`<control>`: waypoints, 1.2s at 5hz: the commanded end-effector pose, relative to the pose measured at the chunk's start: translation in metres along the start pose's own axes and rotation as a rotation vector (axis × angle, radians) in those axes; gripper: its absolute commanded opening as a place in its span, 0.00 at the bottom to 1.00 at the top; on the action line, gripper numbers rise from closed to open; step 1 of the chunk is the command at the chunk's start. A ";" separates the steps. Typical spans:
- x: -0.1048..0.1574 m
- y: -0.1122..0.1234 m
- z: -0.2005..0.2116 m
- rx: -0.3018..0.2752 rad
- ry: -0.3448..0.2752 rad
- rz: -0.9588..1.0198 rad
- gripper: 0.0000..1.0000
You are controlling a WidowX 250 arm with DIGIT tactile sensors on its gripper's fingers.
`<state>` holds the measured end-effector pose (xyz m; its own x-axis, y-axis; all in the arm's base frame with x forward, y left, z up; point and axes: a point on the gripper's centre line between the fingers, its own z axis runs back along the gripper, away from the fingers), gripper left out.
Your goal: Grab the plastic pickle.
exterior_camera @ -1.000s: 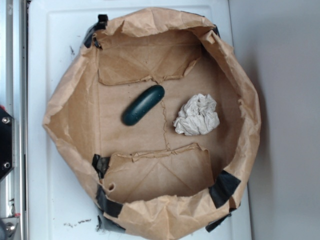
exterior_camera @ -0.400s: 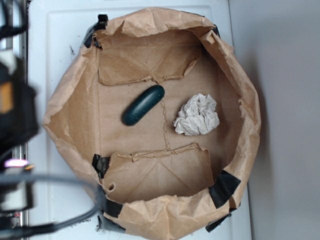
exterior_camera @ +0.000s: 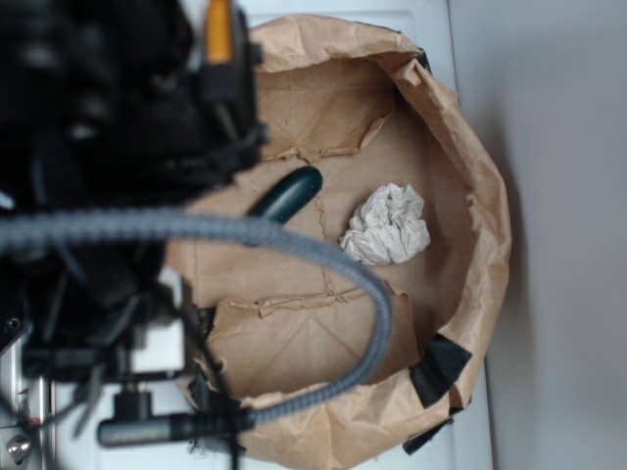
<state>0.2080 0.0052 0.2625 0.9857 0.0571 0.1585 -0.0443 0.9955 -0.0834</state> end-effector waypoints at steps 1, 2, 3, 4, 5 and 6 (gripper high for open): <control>0.005 0.002 0.014 0.001 -0.053 0.012 1.00; 0.032 0.012 -0.037 0.057 0.010 -0.007 1.00; 0.045 0.032 -0.062 0.024 0.055 0.087 1.00; 0.039 0.047 -0.092 -0.001 0.107 0.150 1.00; 0.026 0.063 -0.118 -0.032 0.021 0.202 1.00; -0.018 0.055 -0.143 -0.059 0.041 0.203 1.00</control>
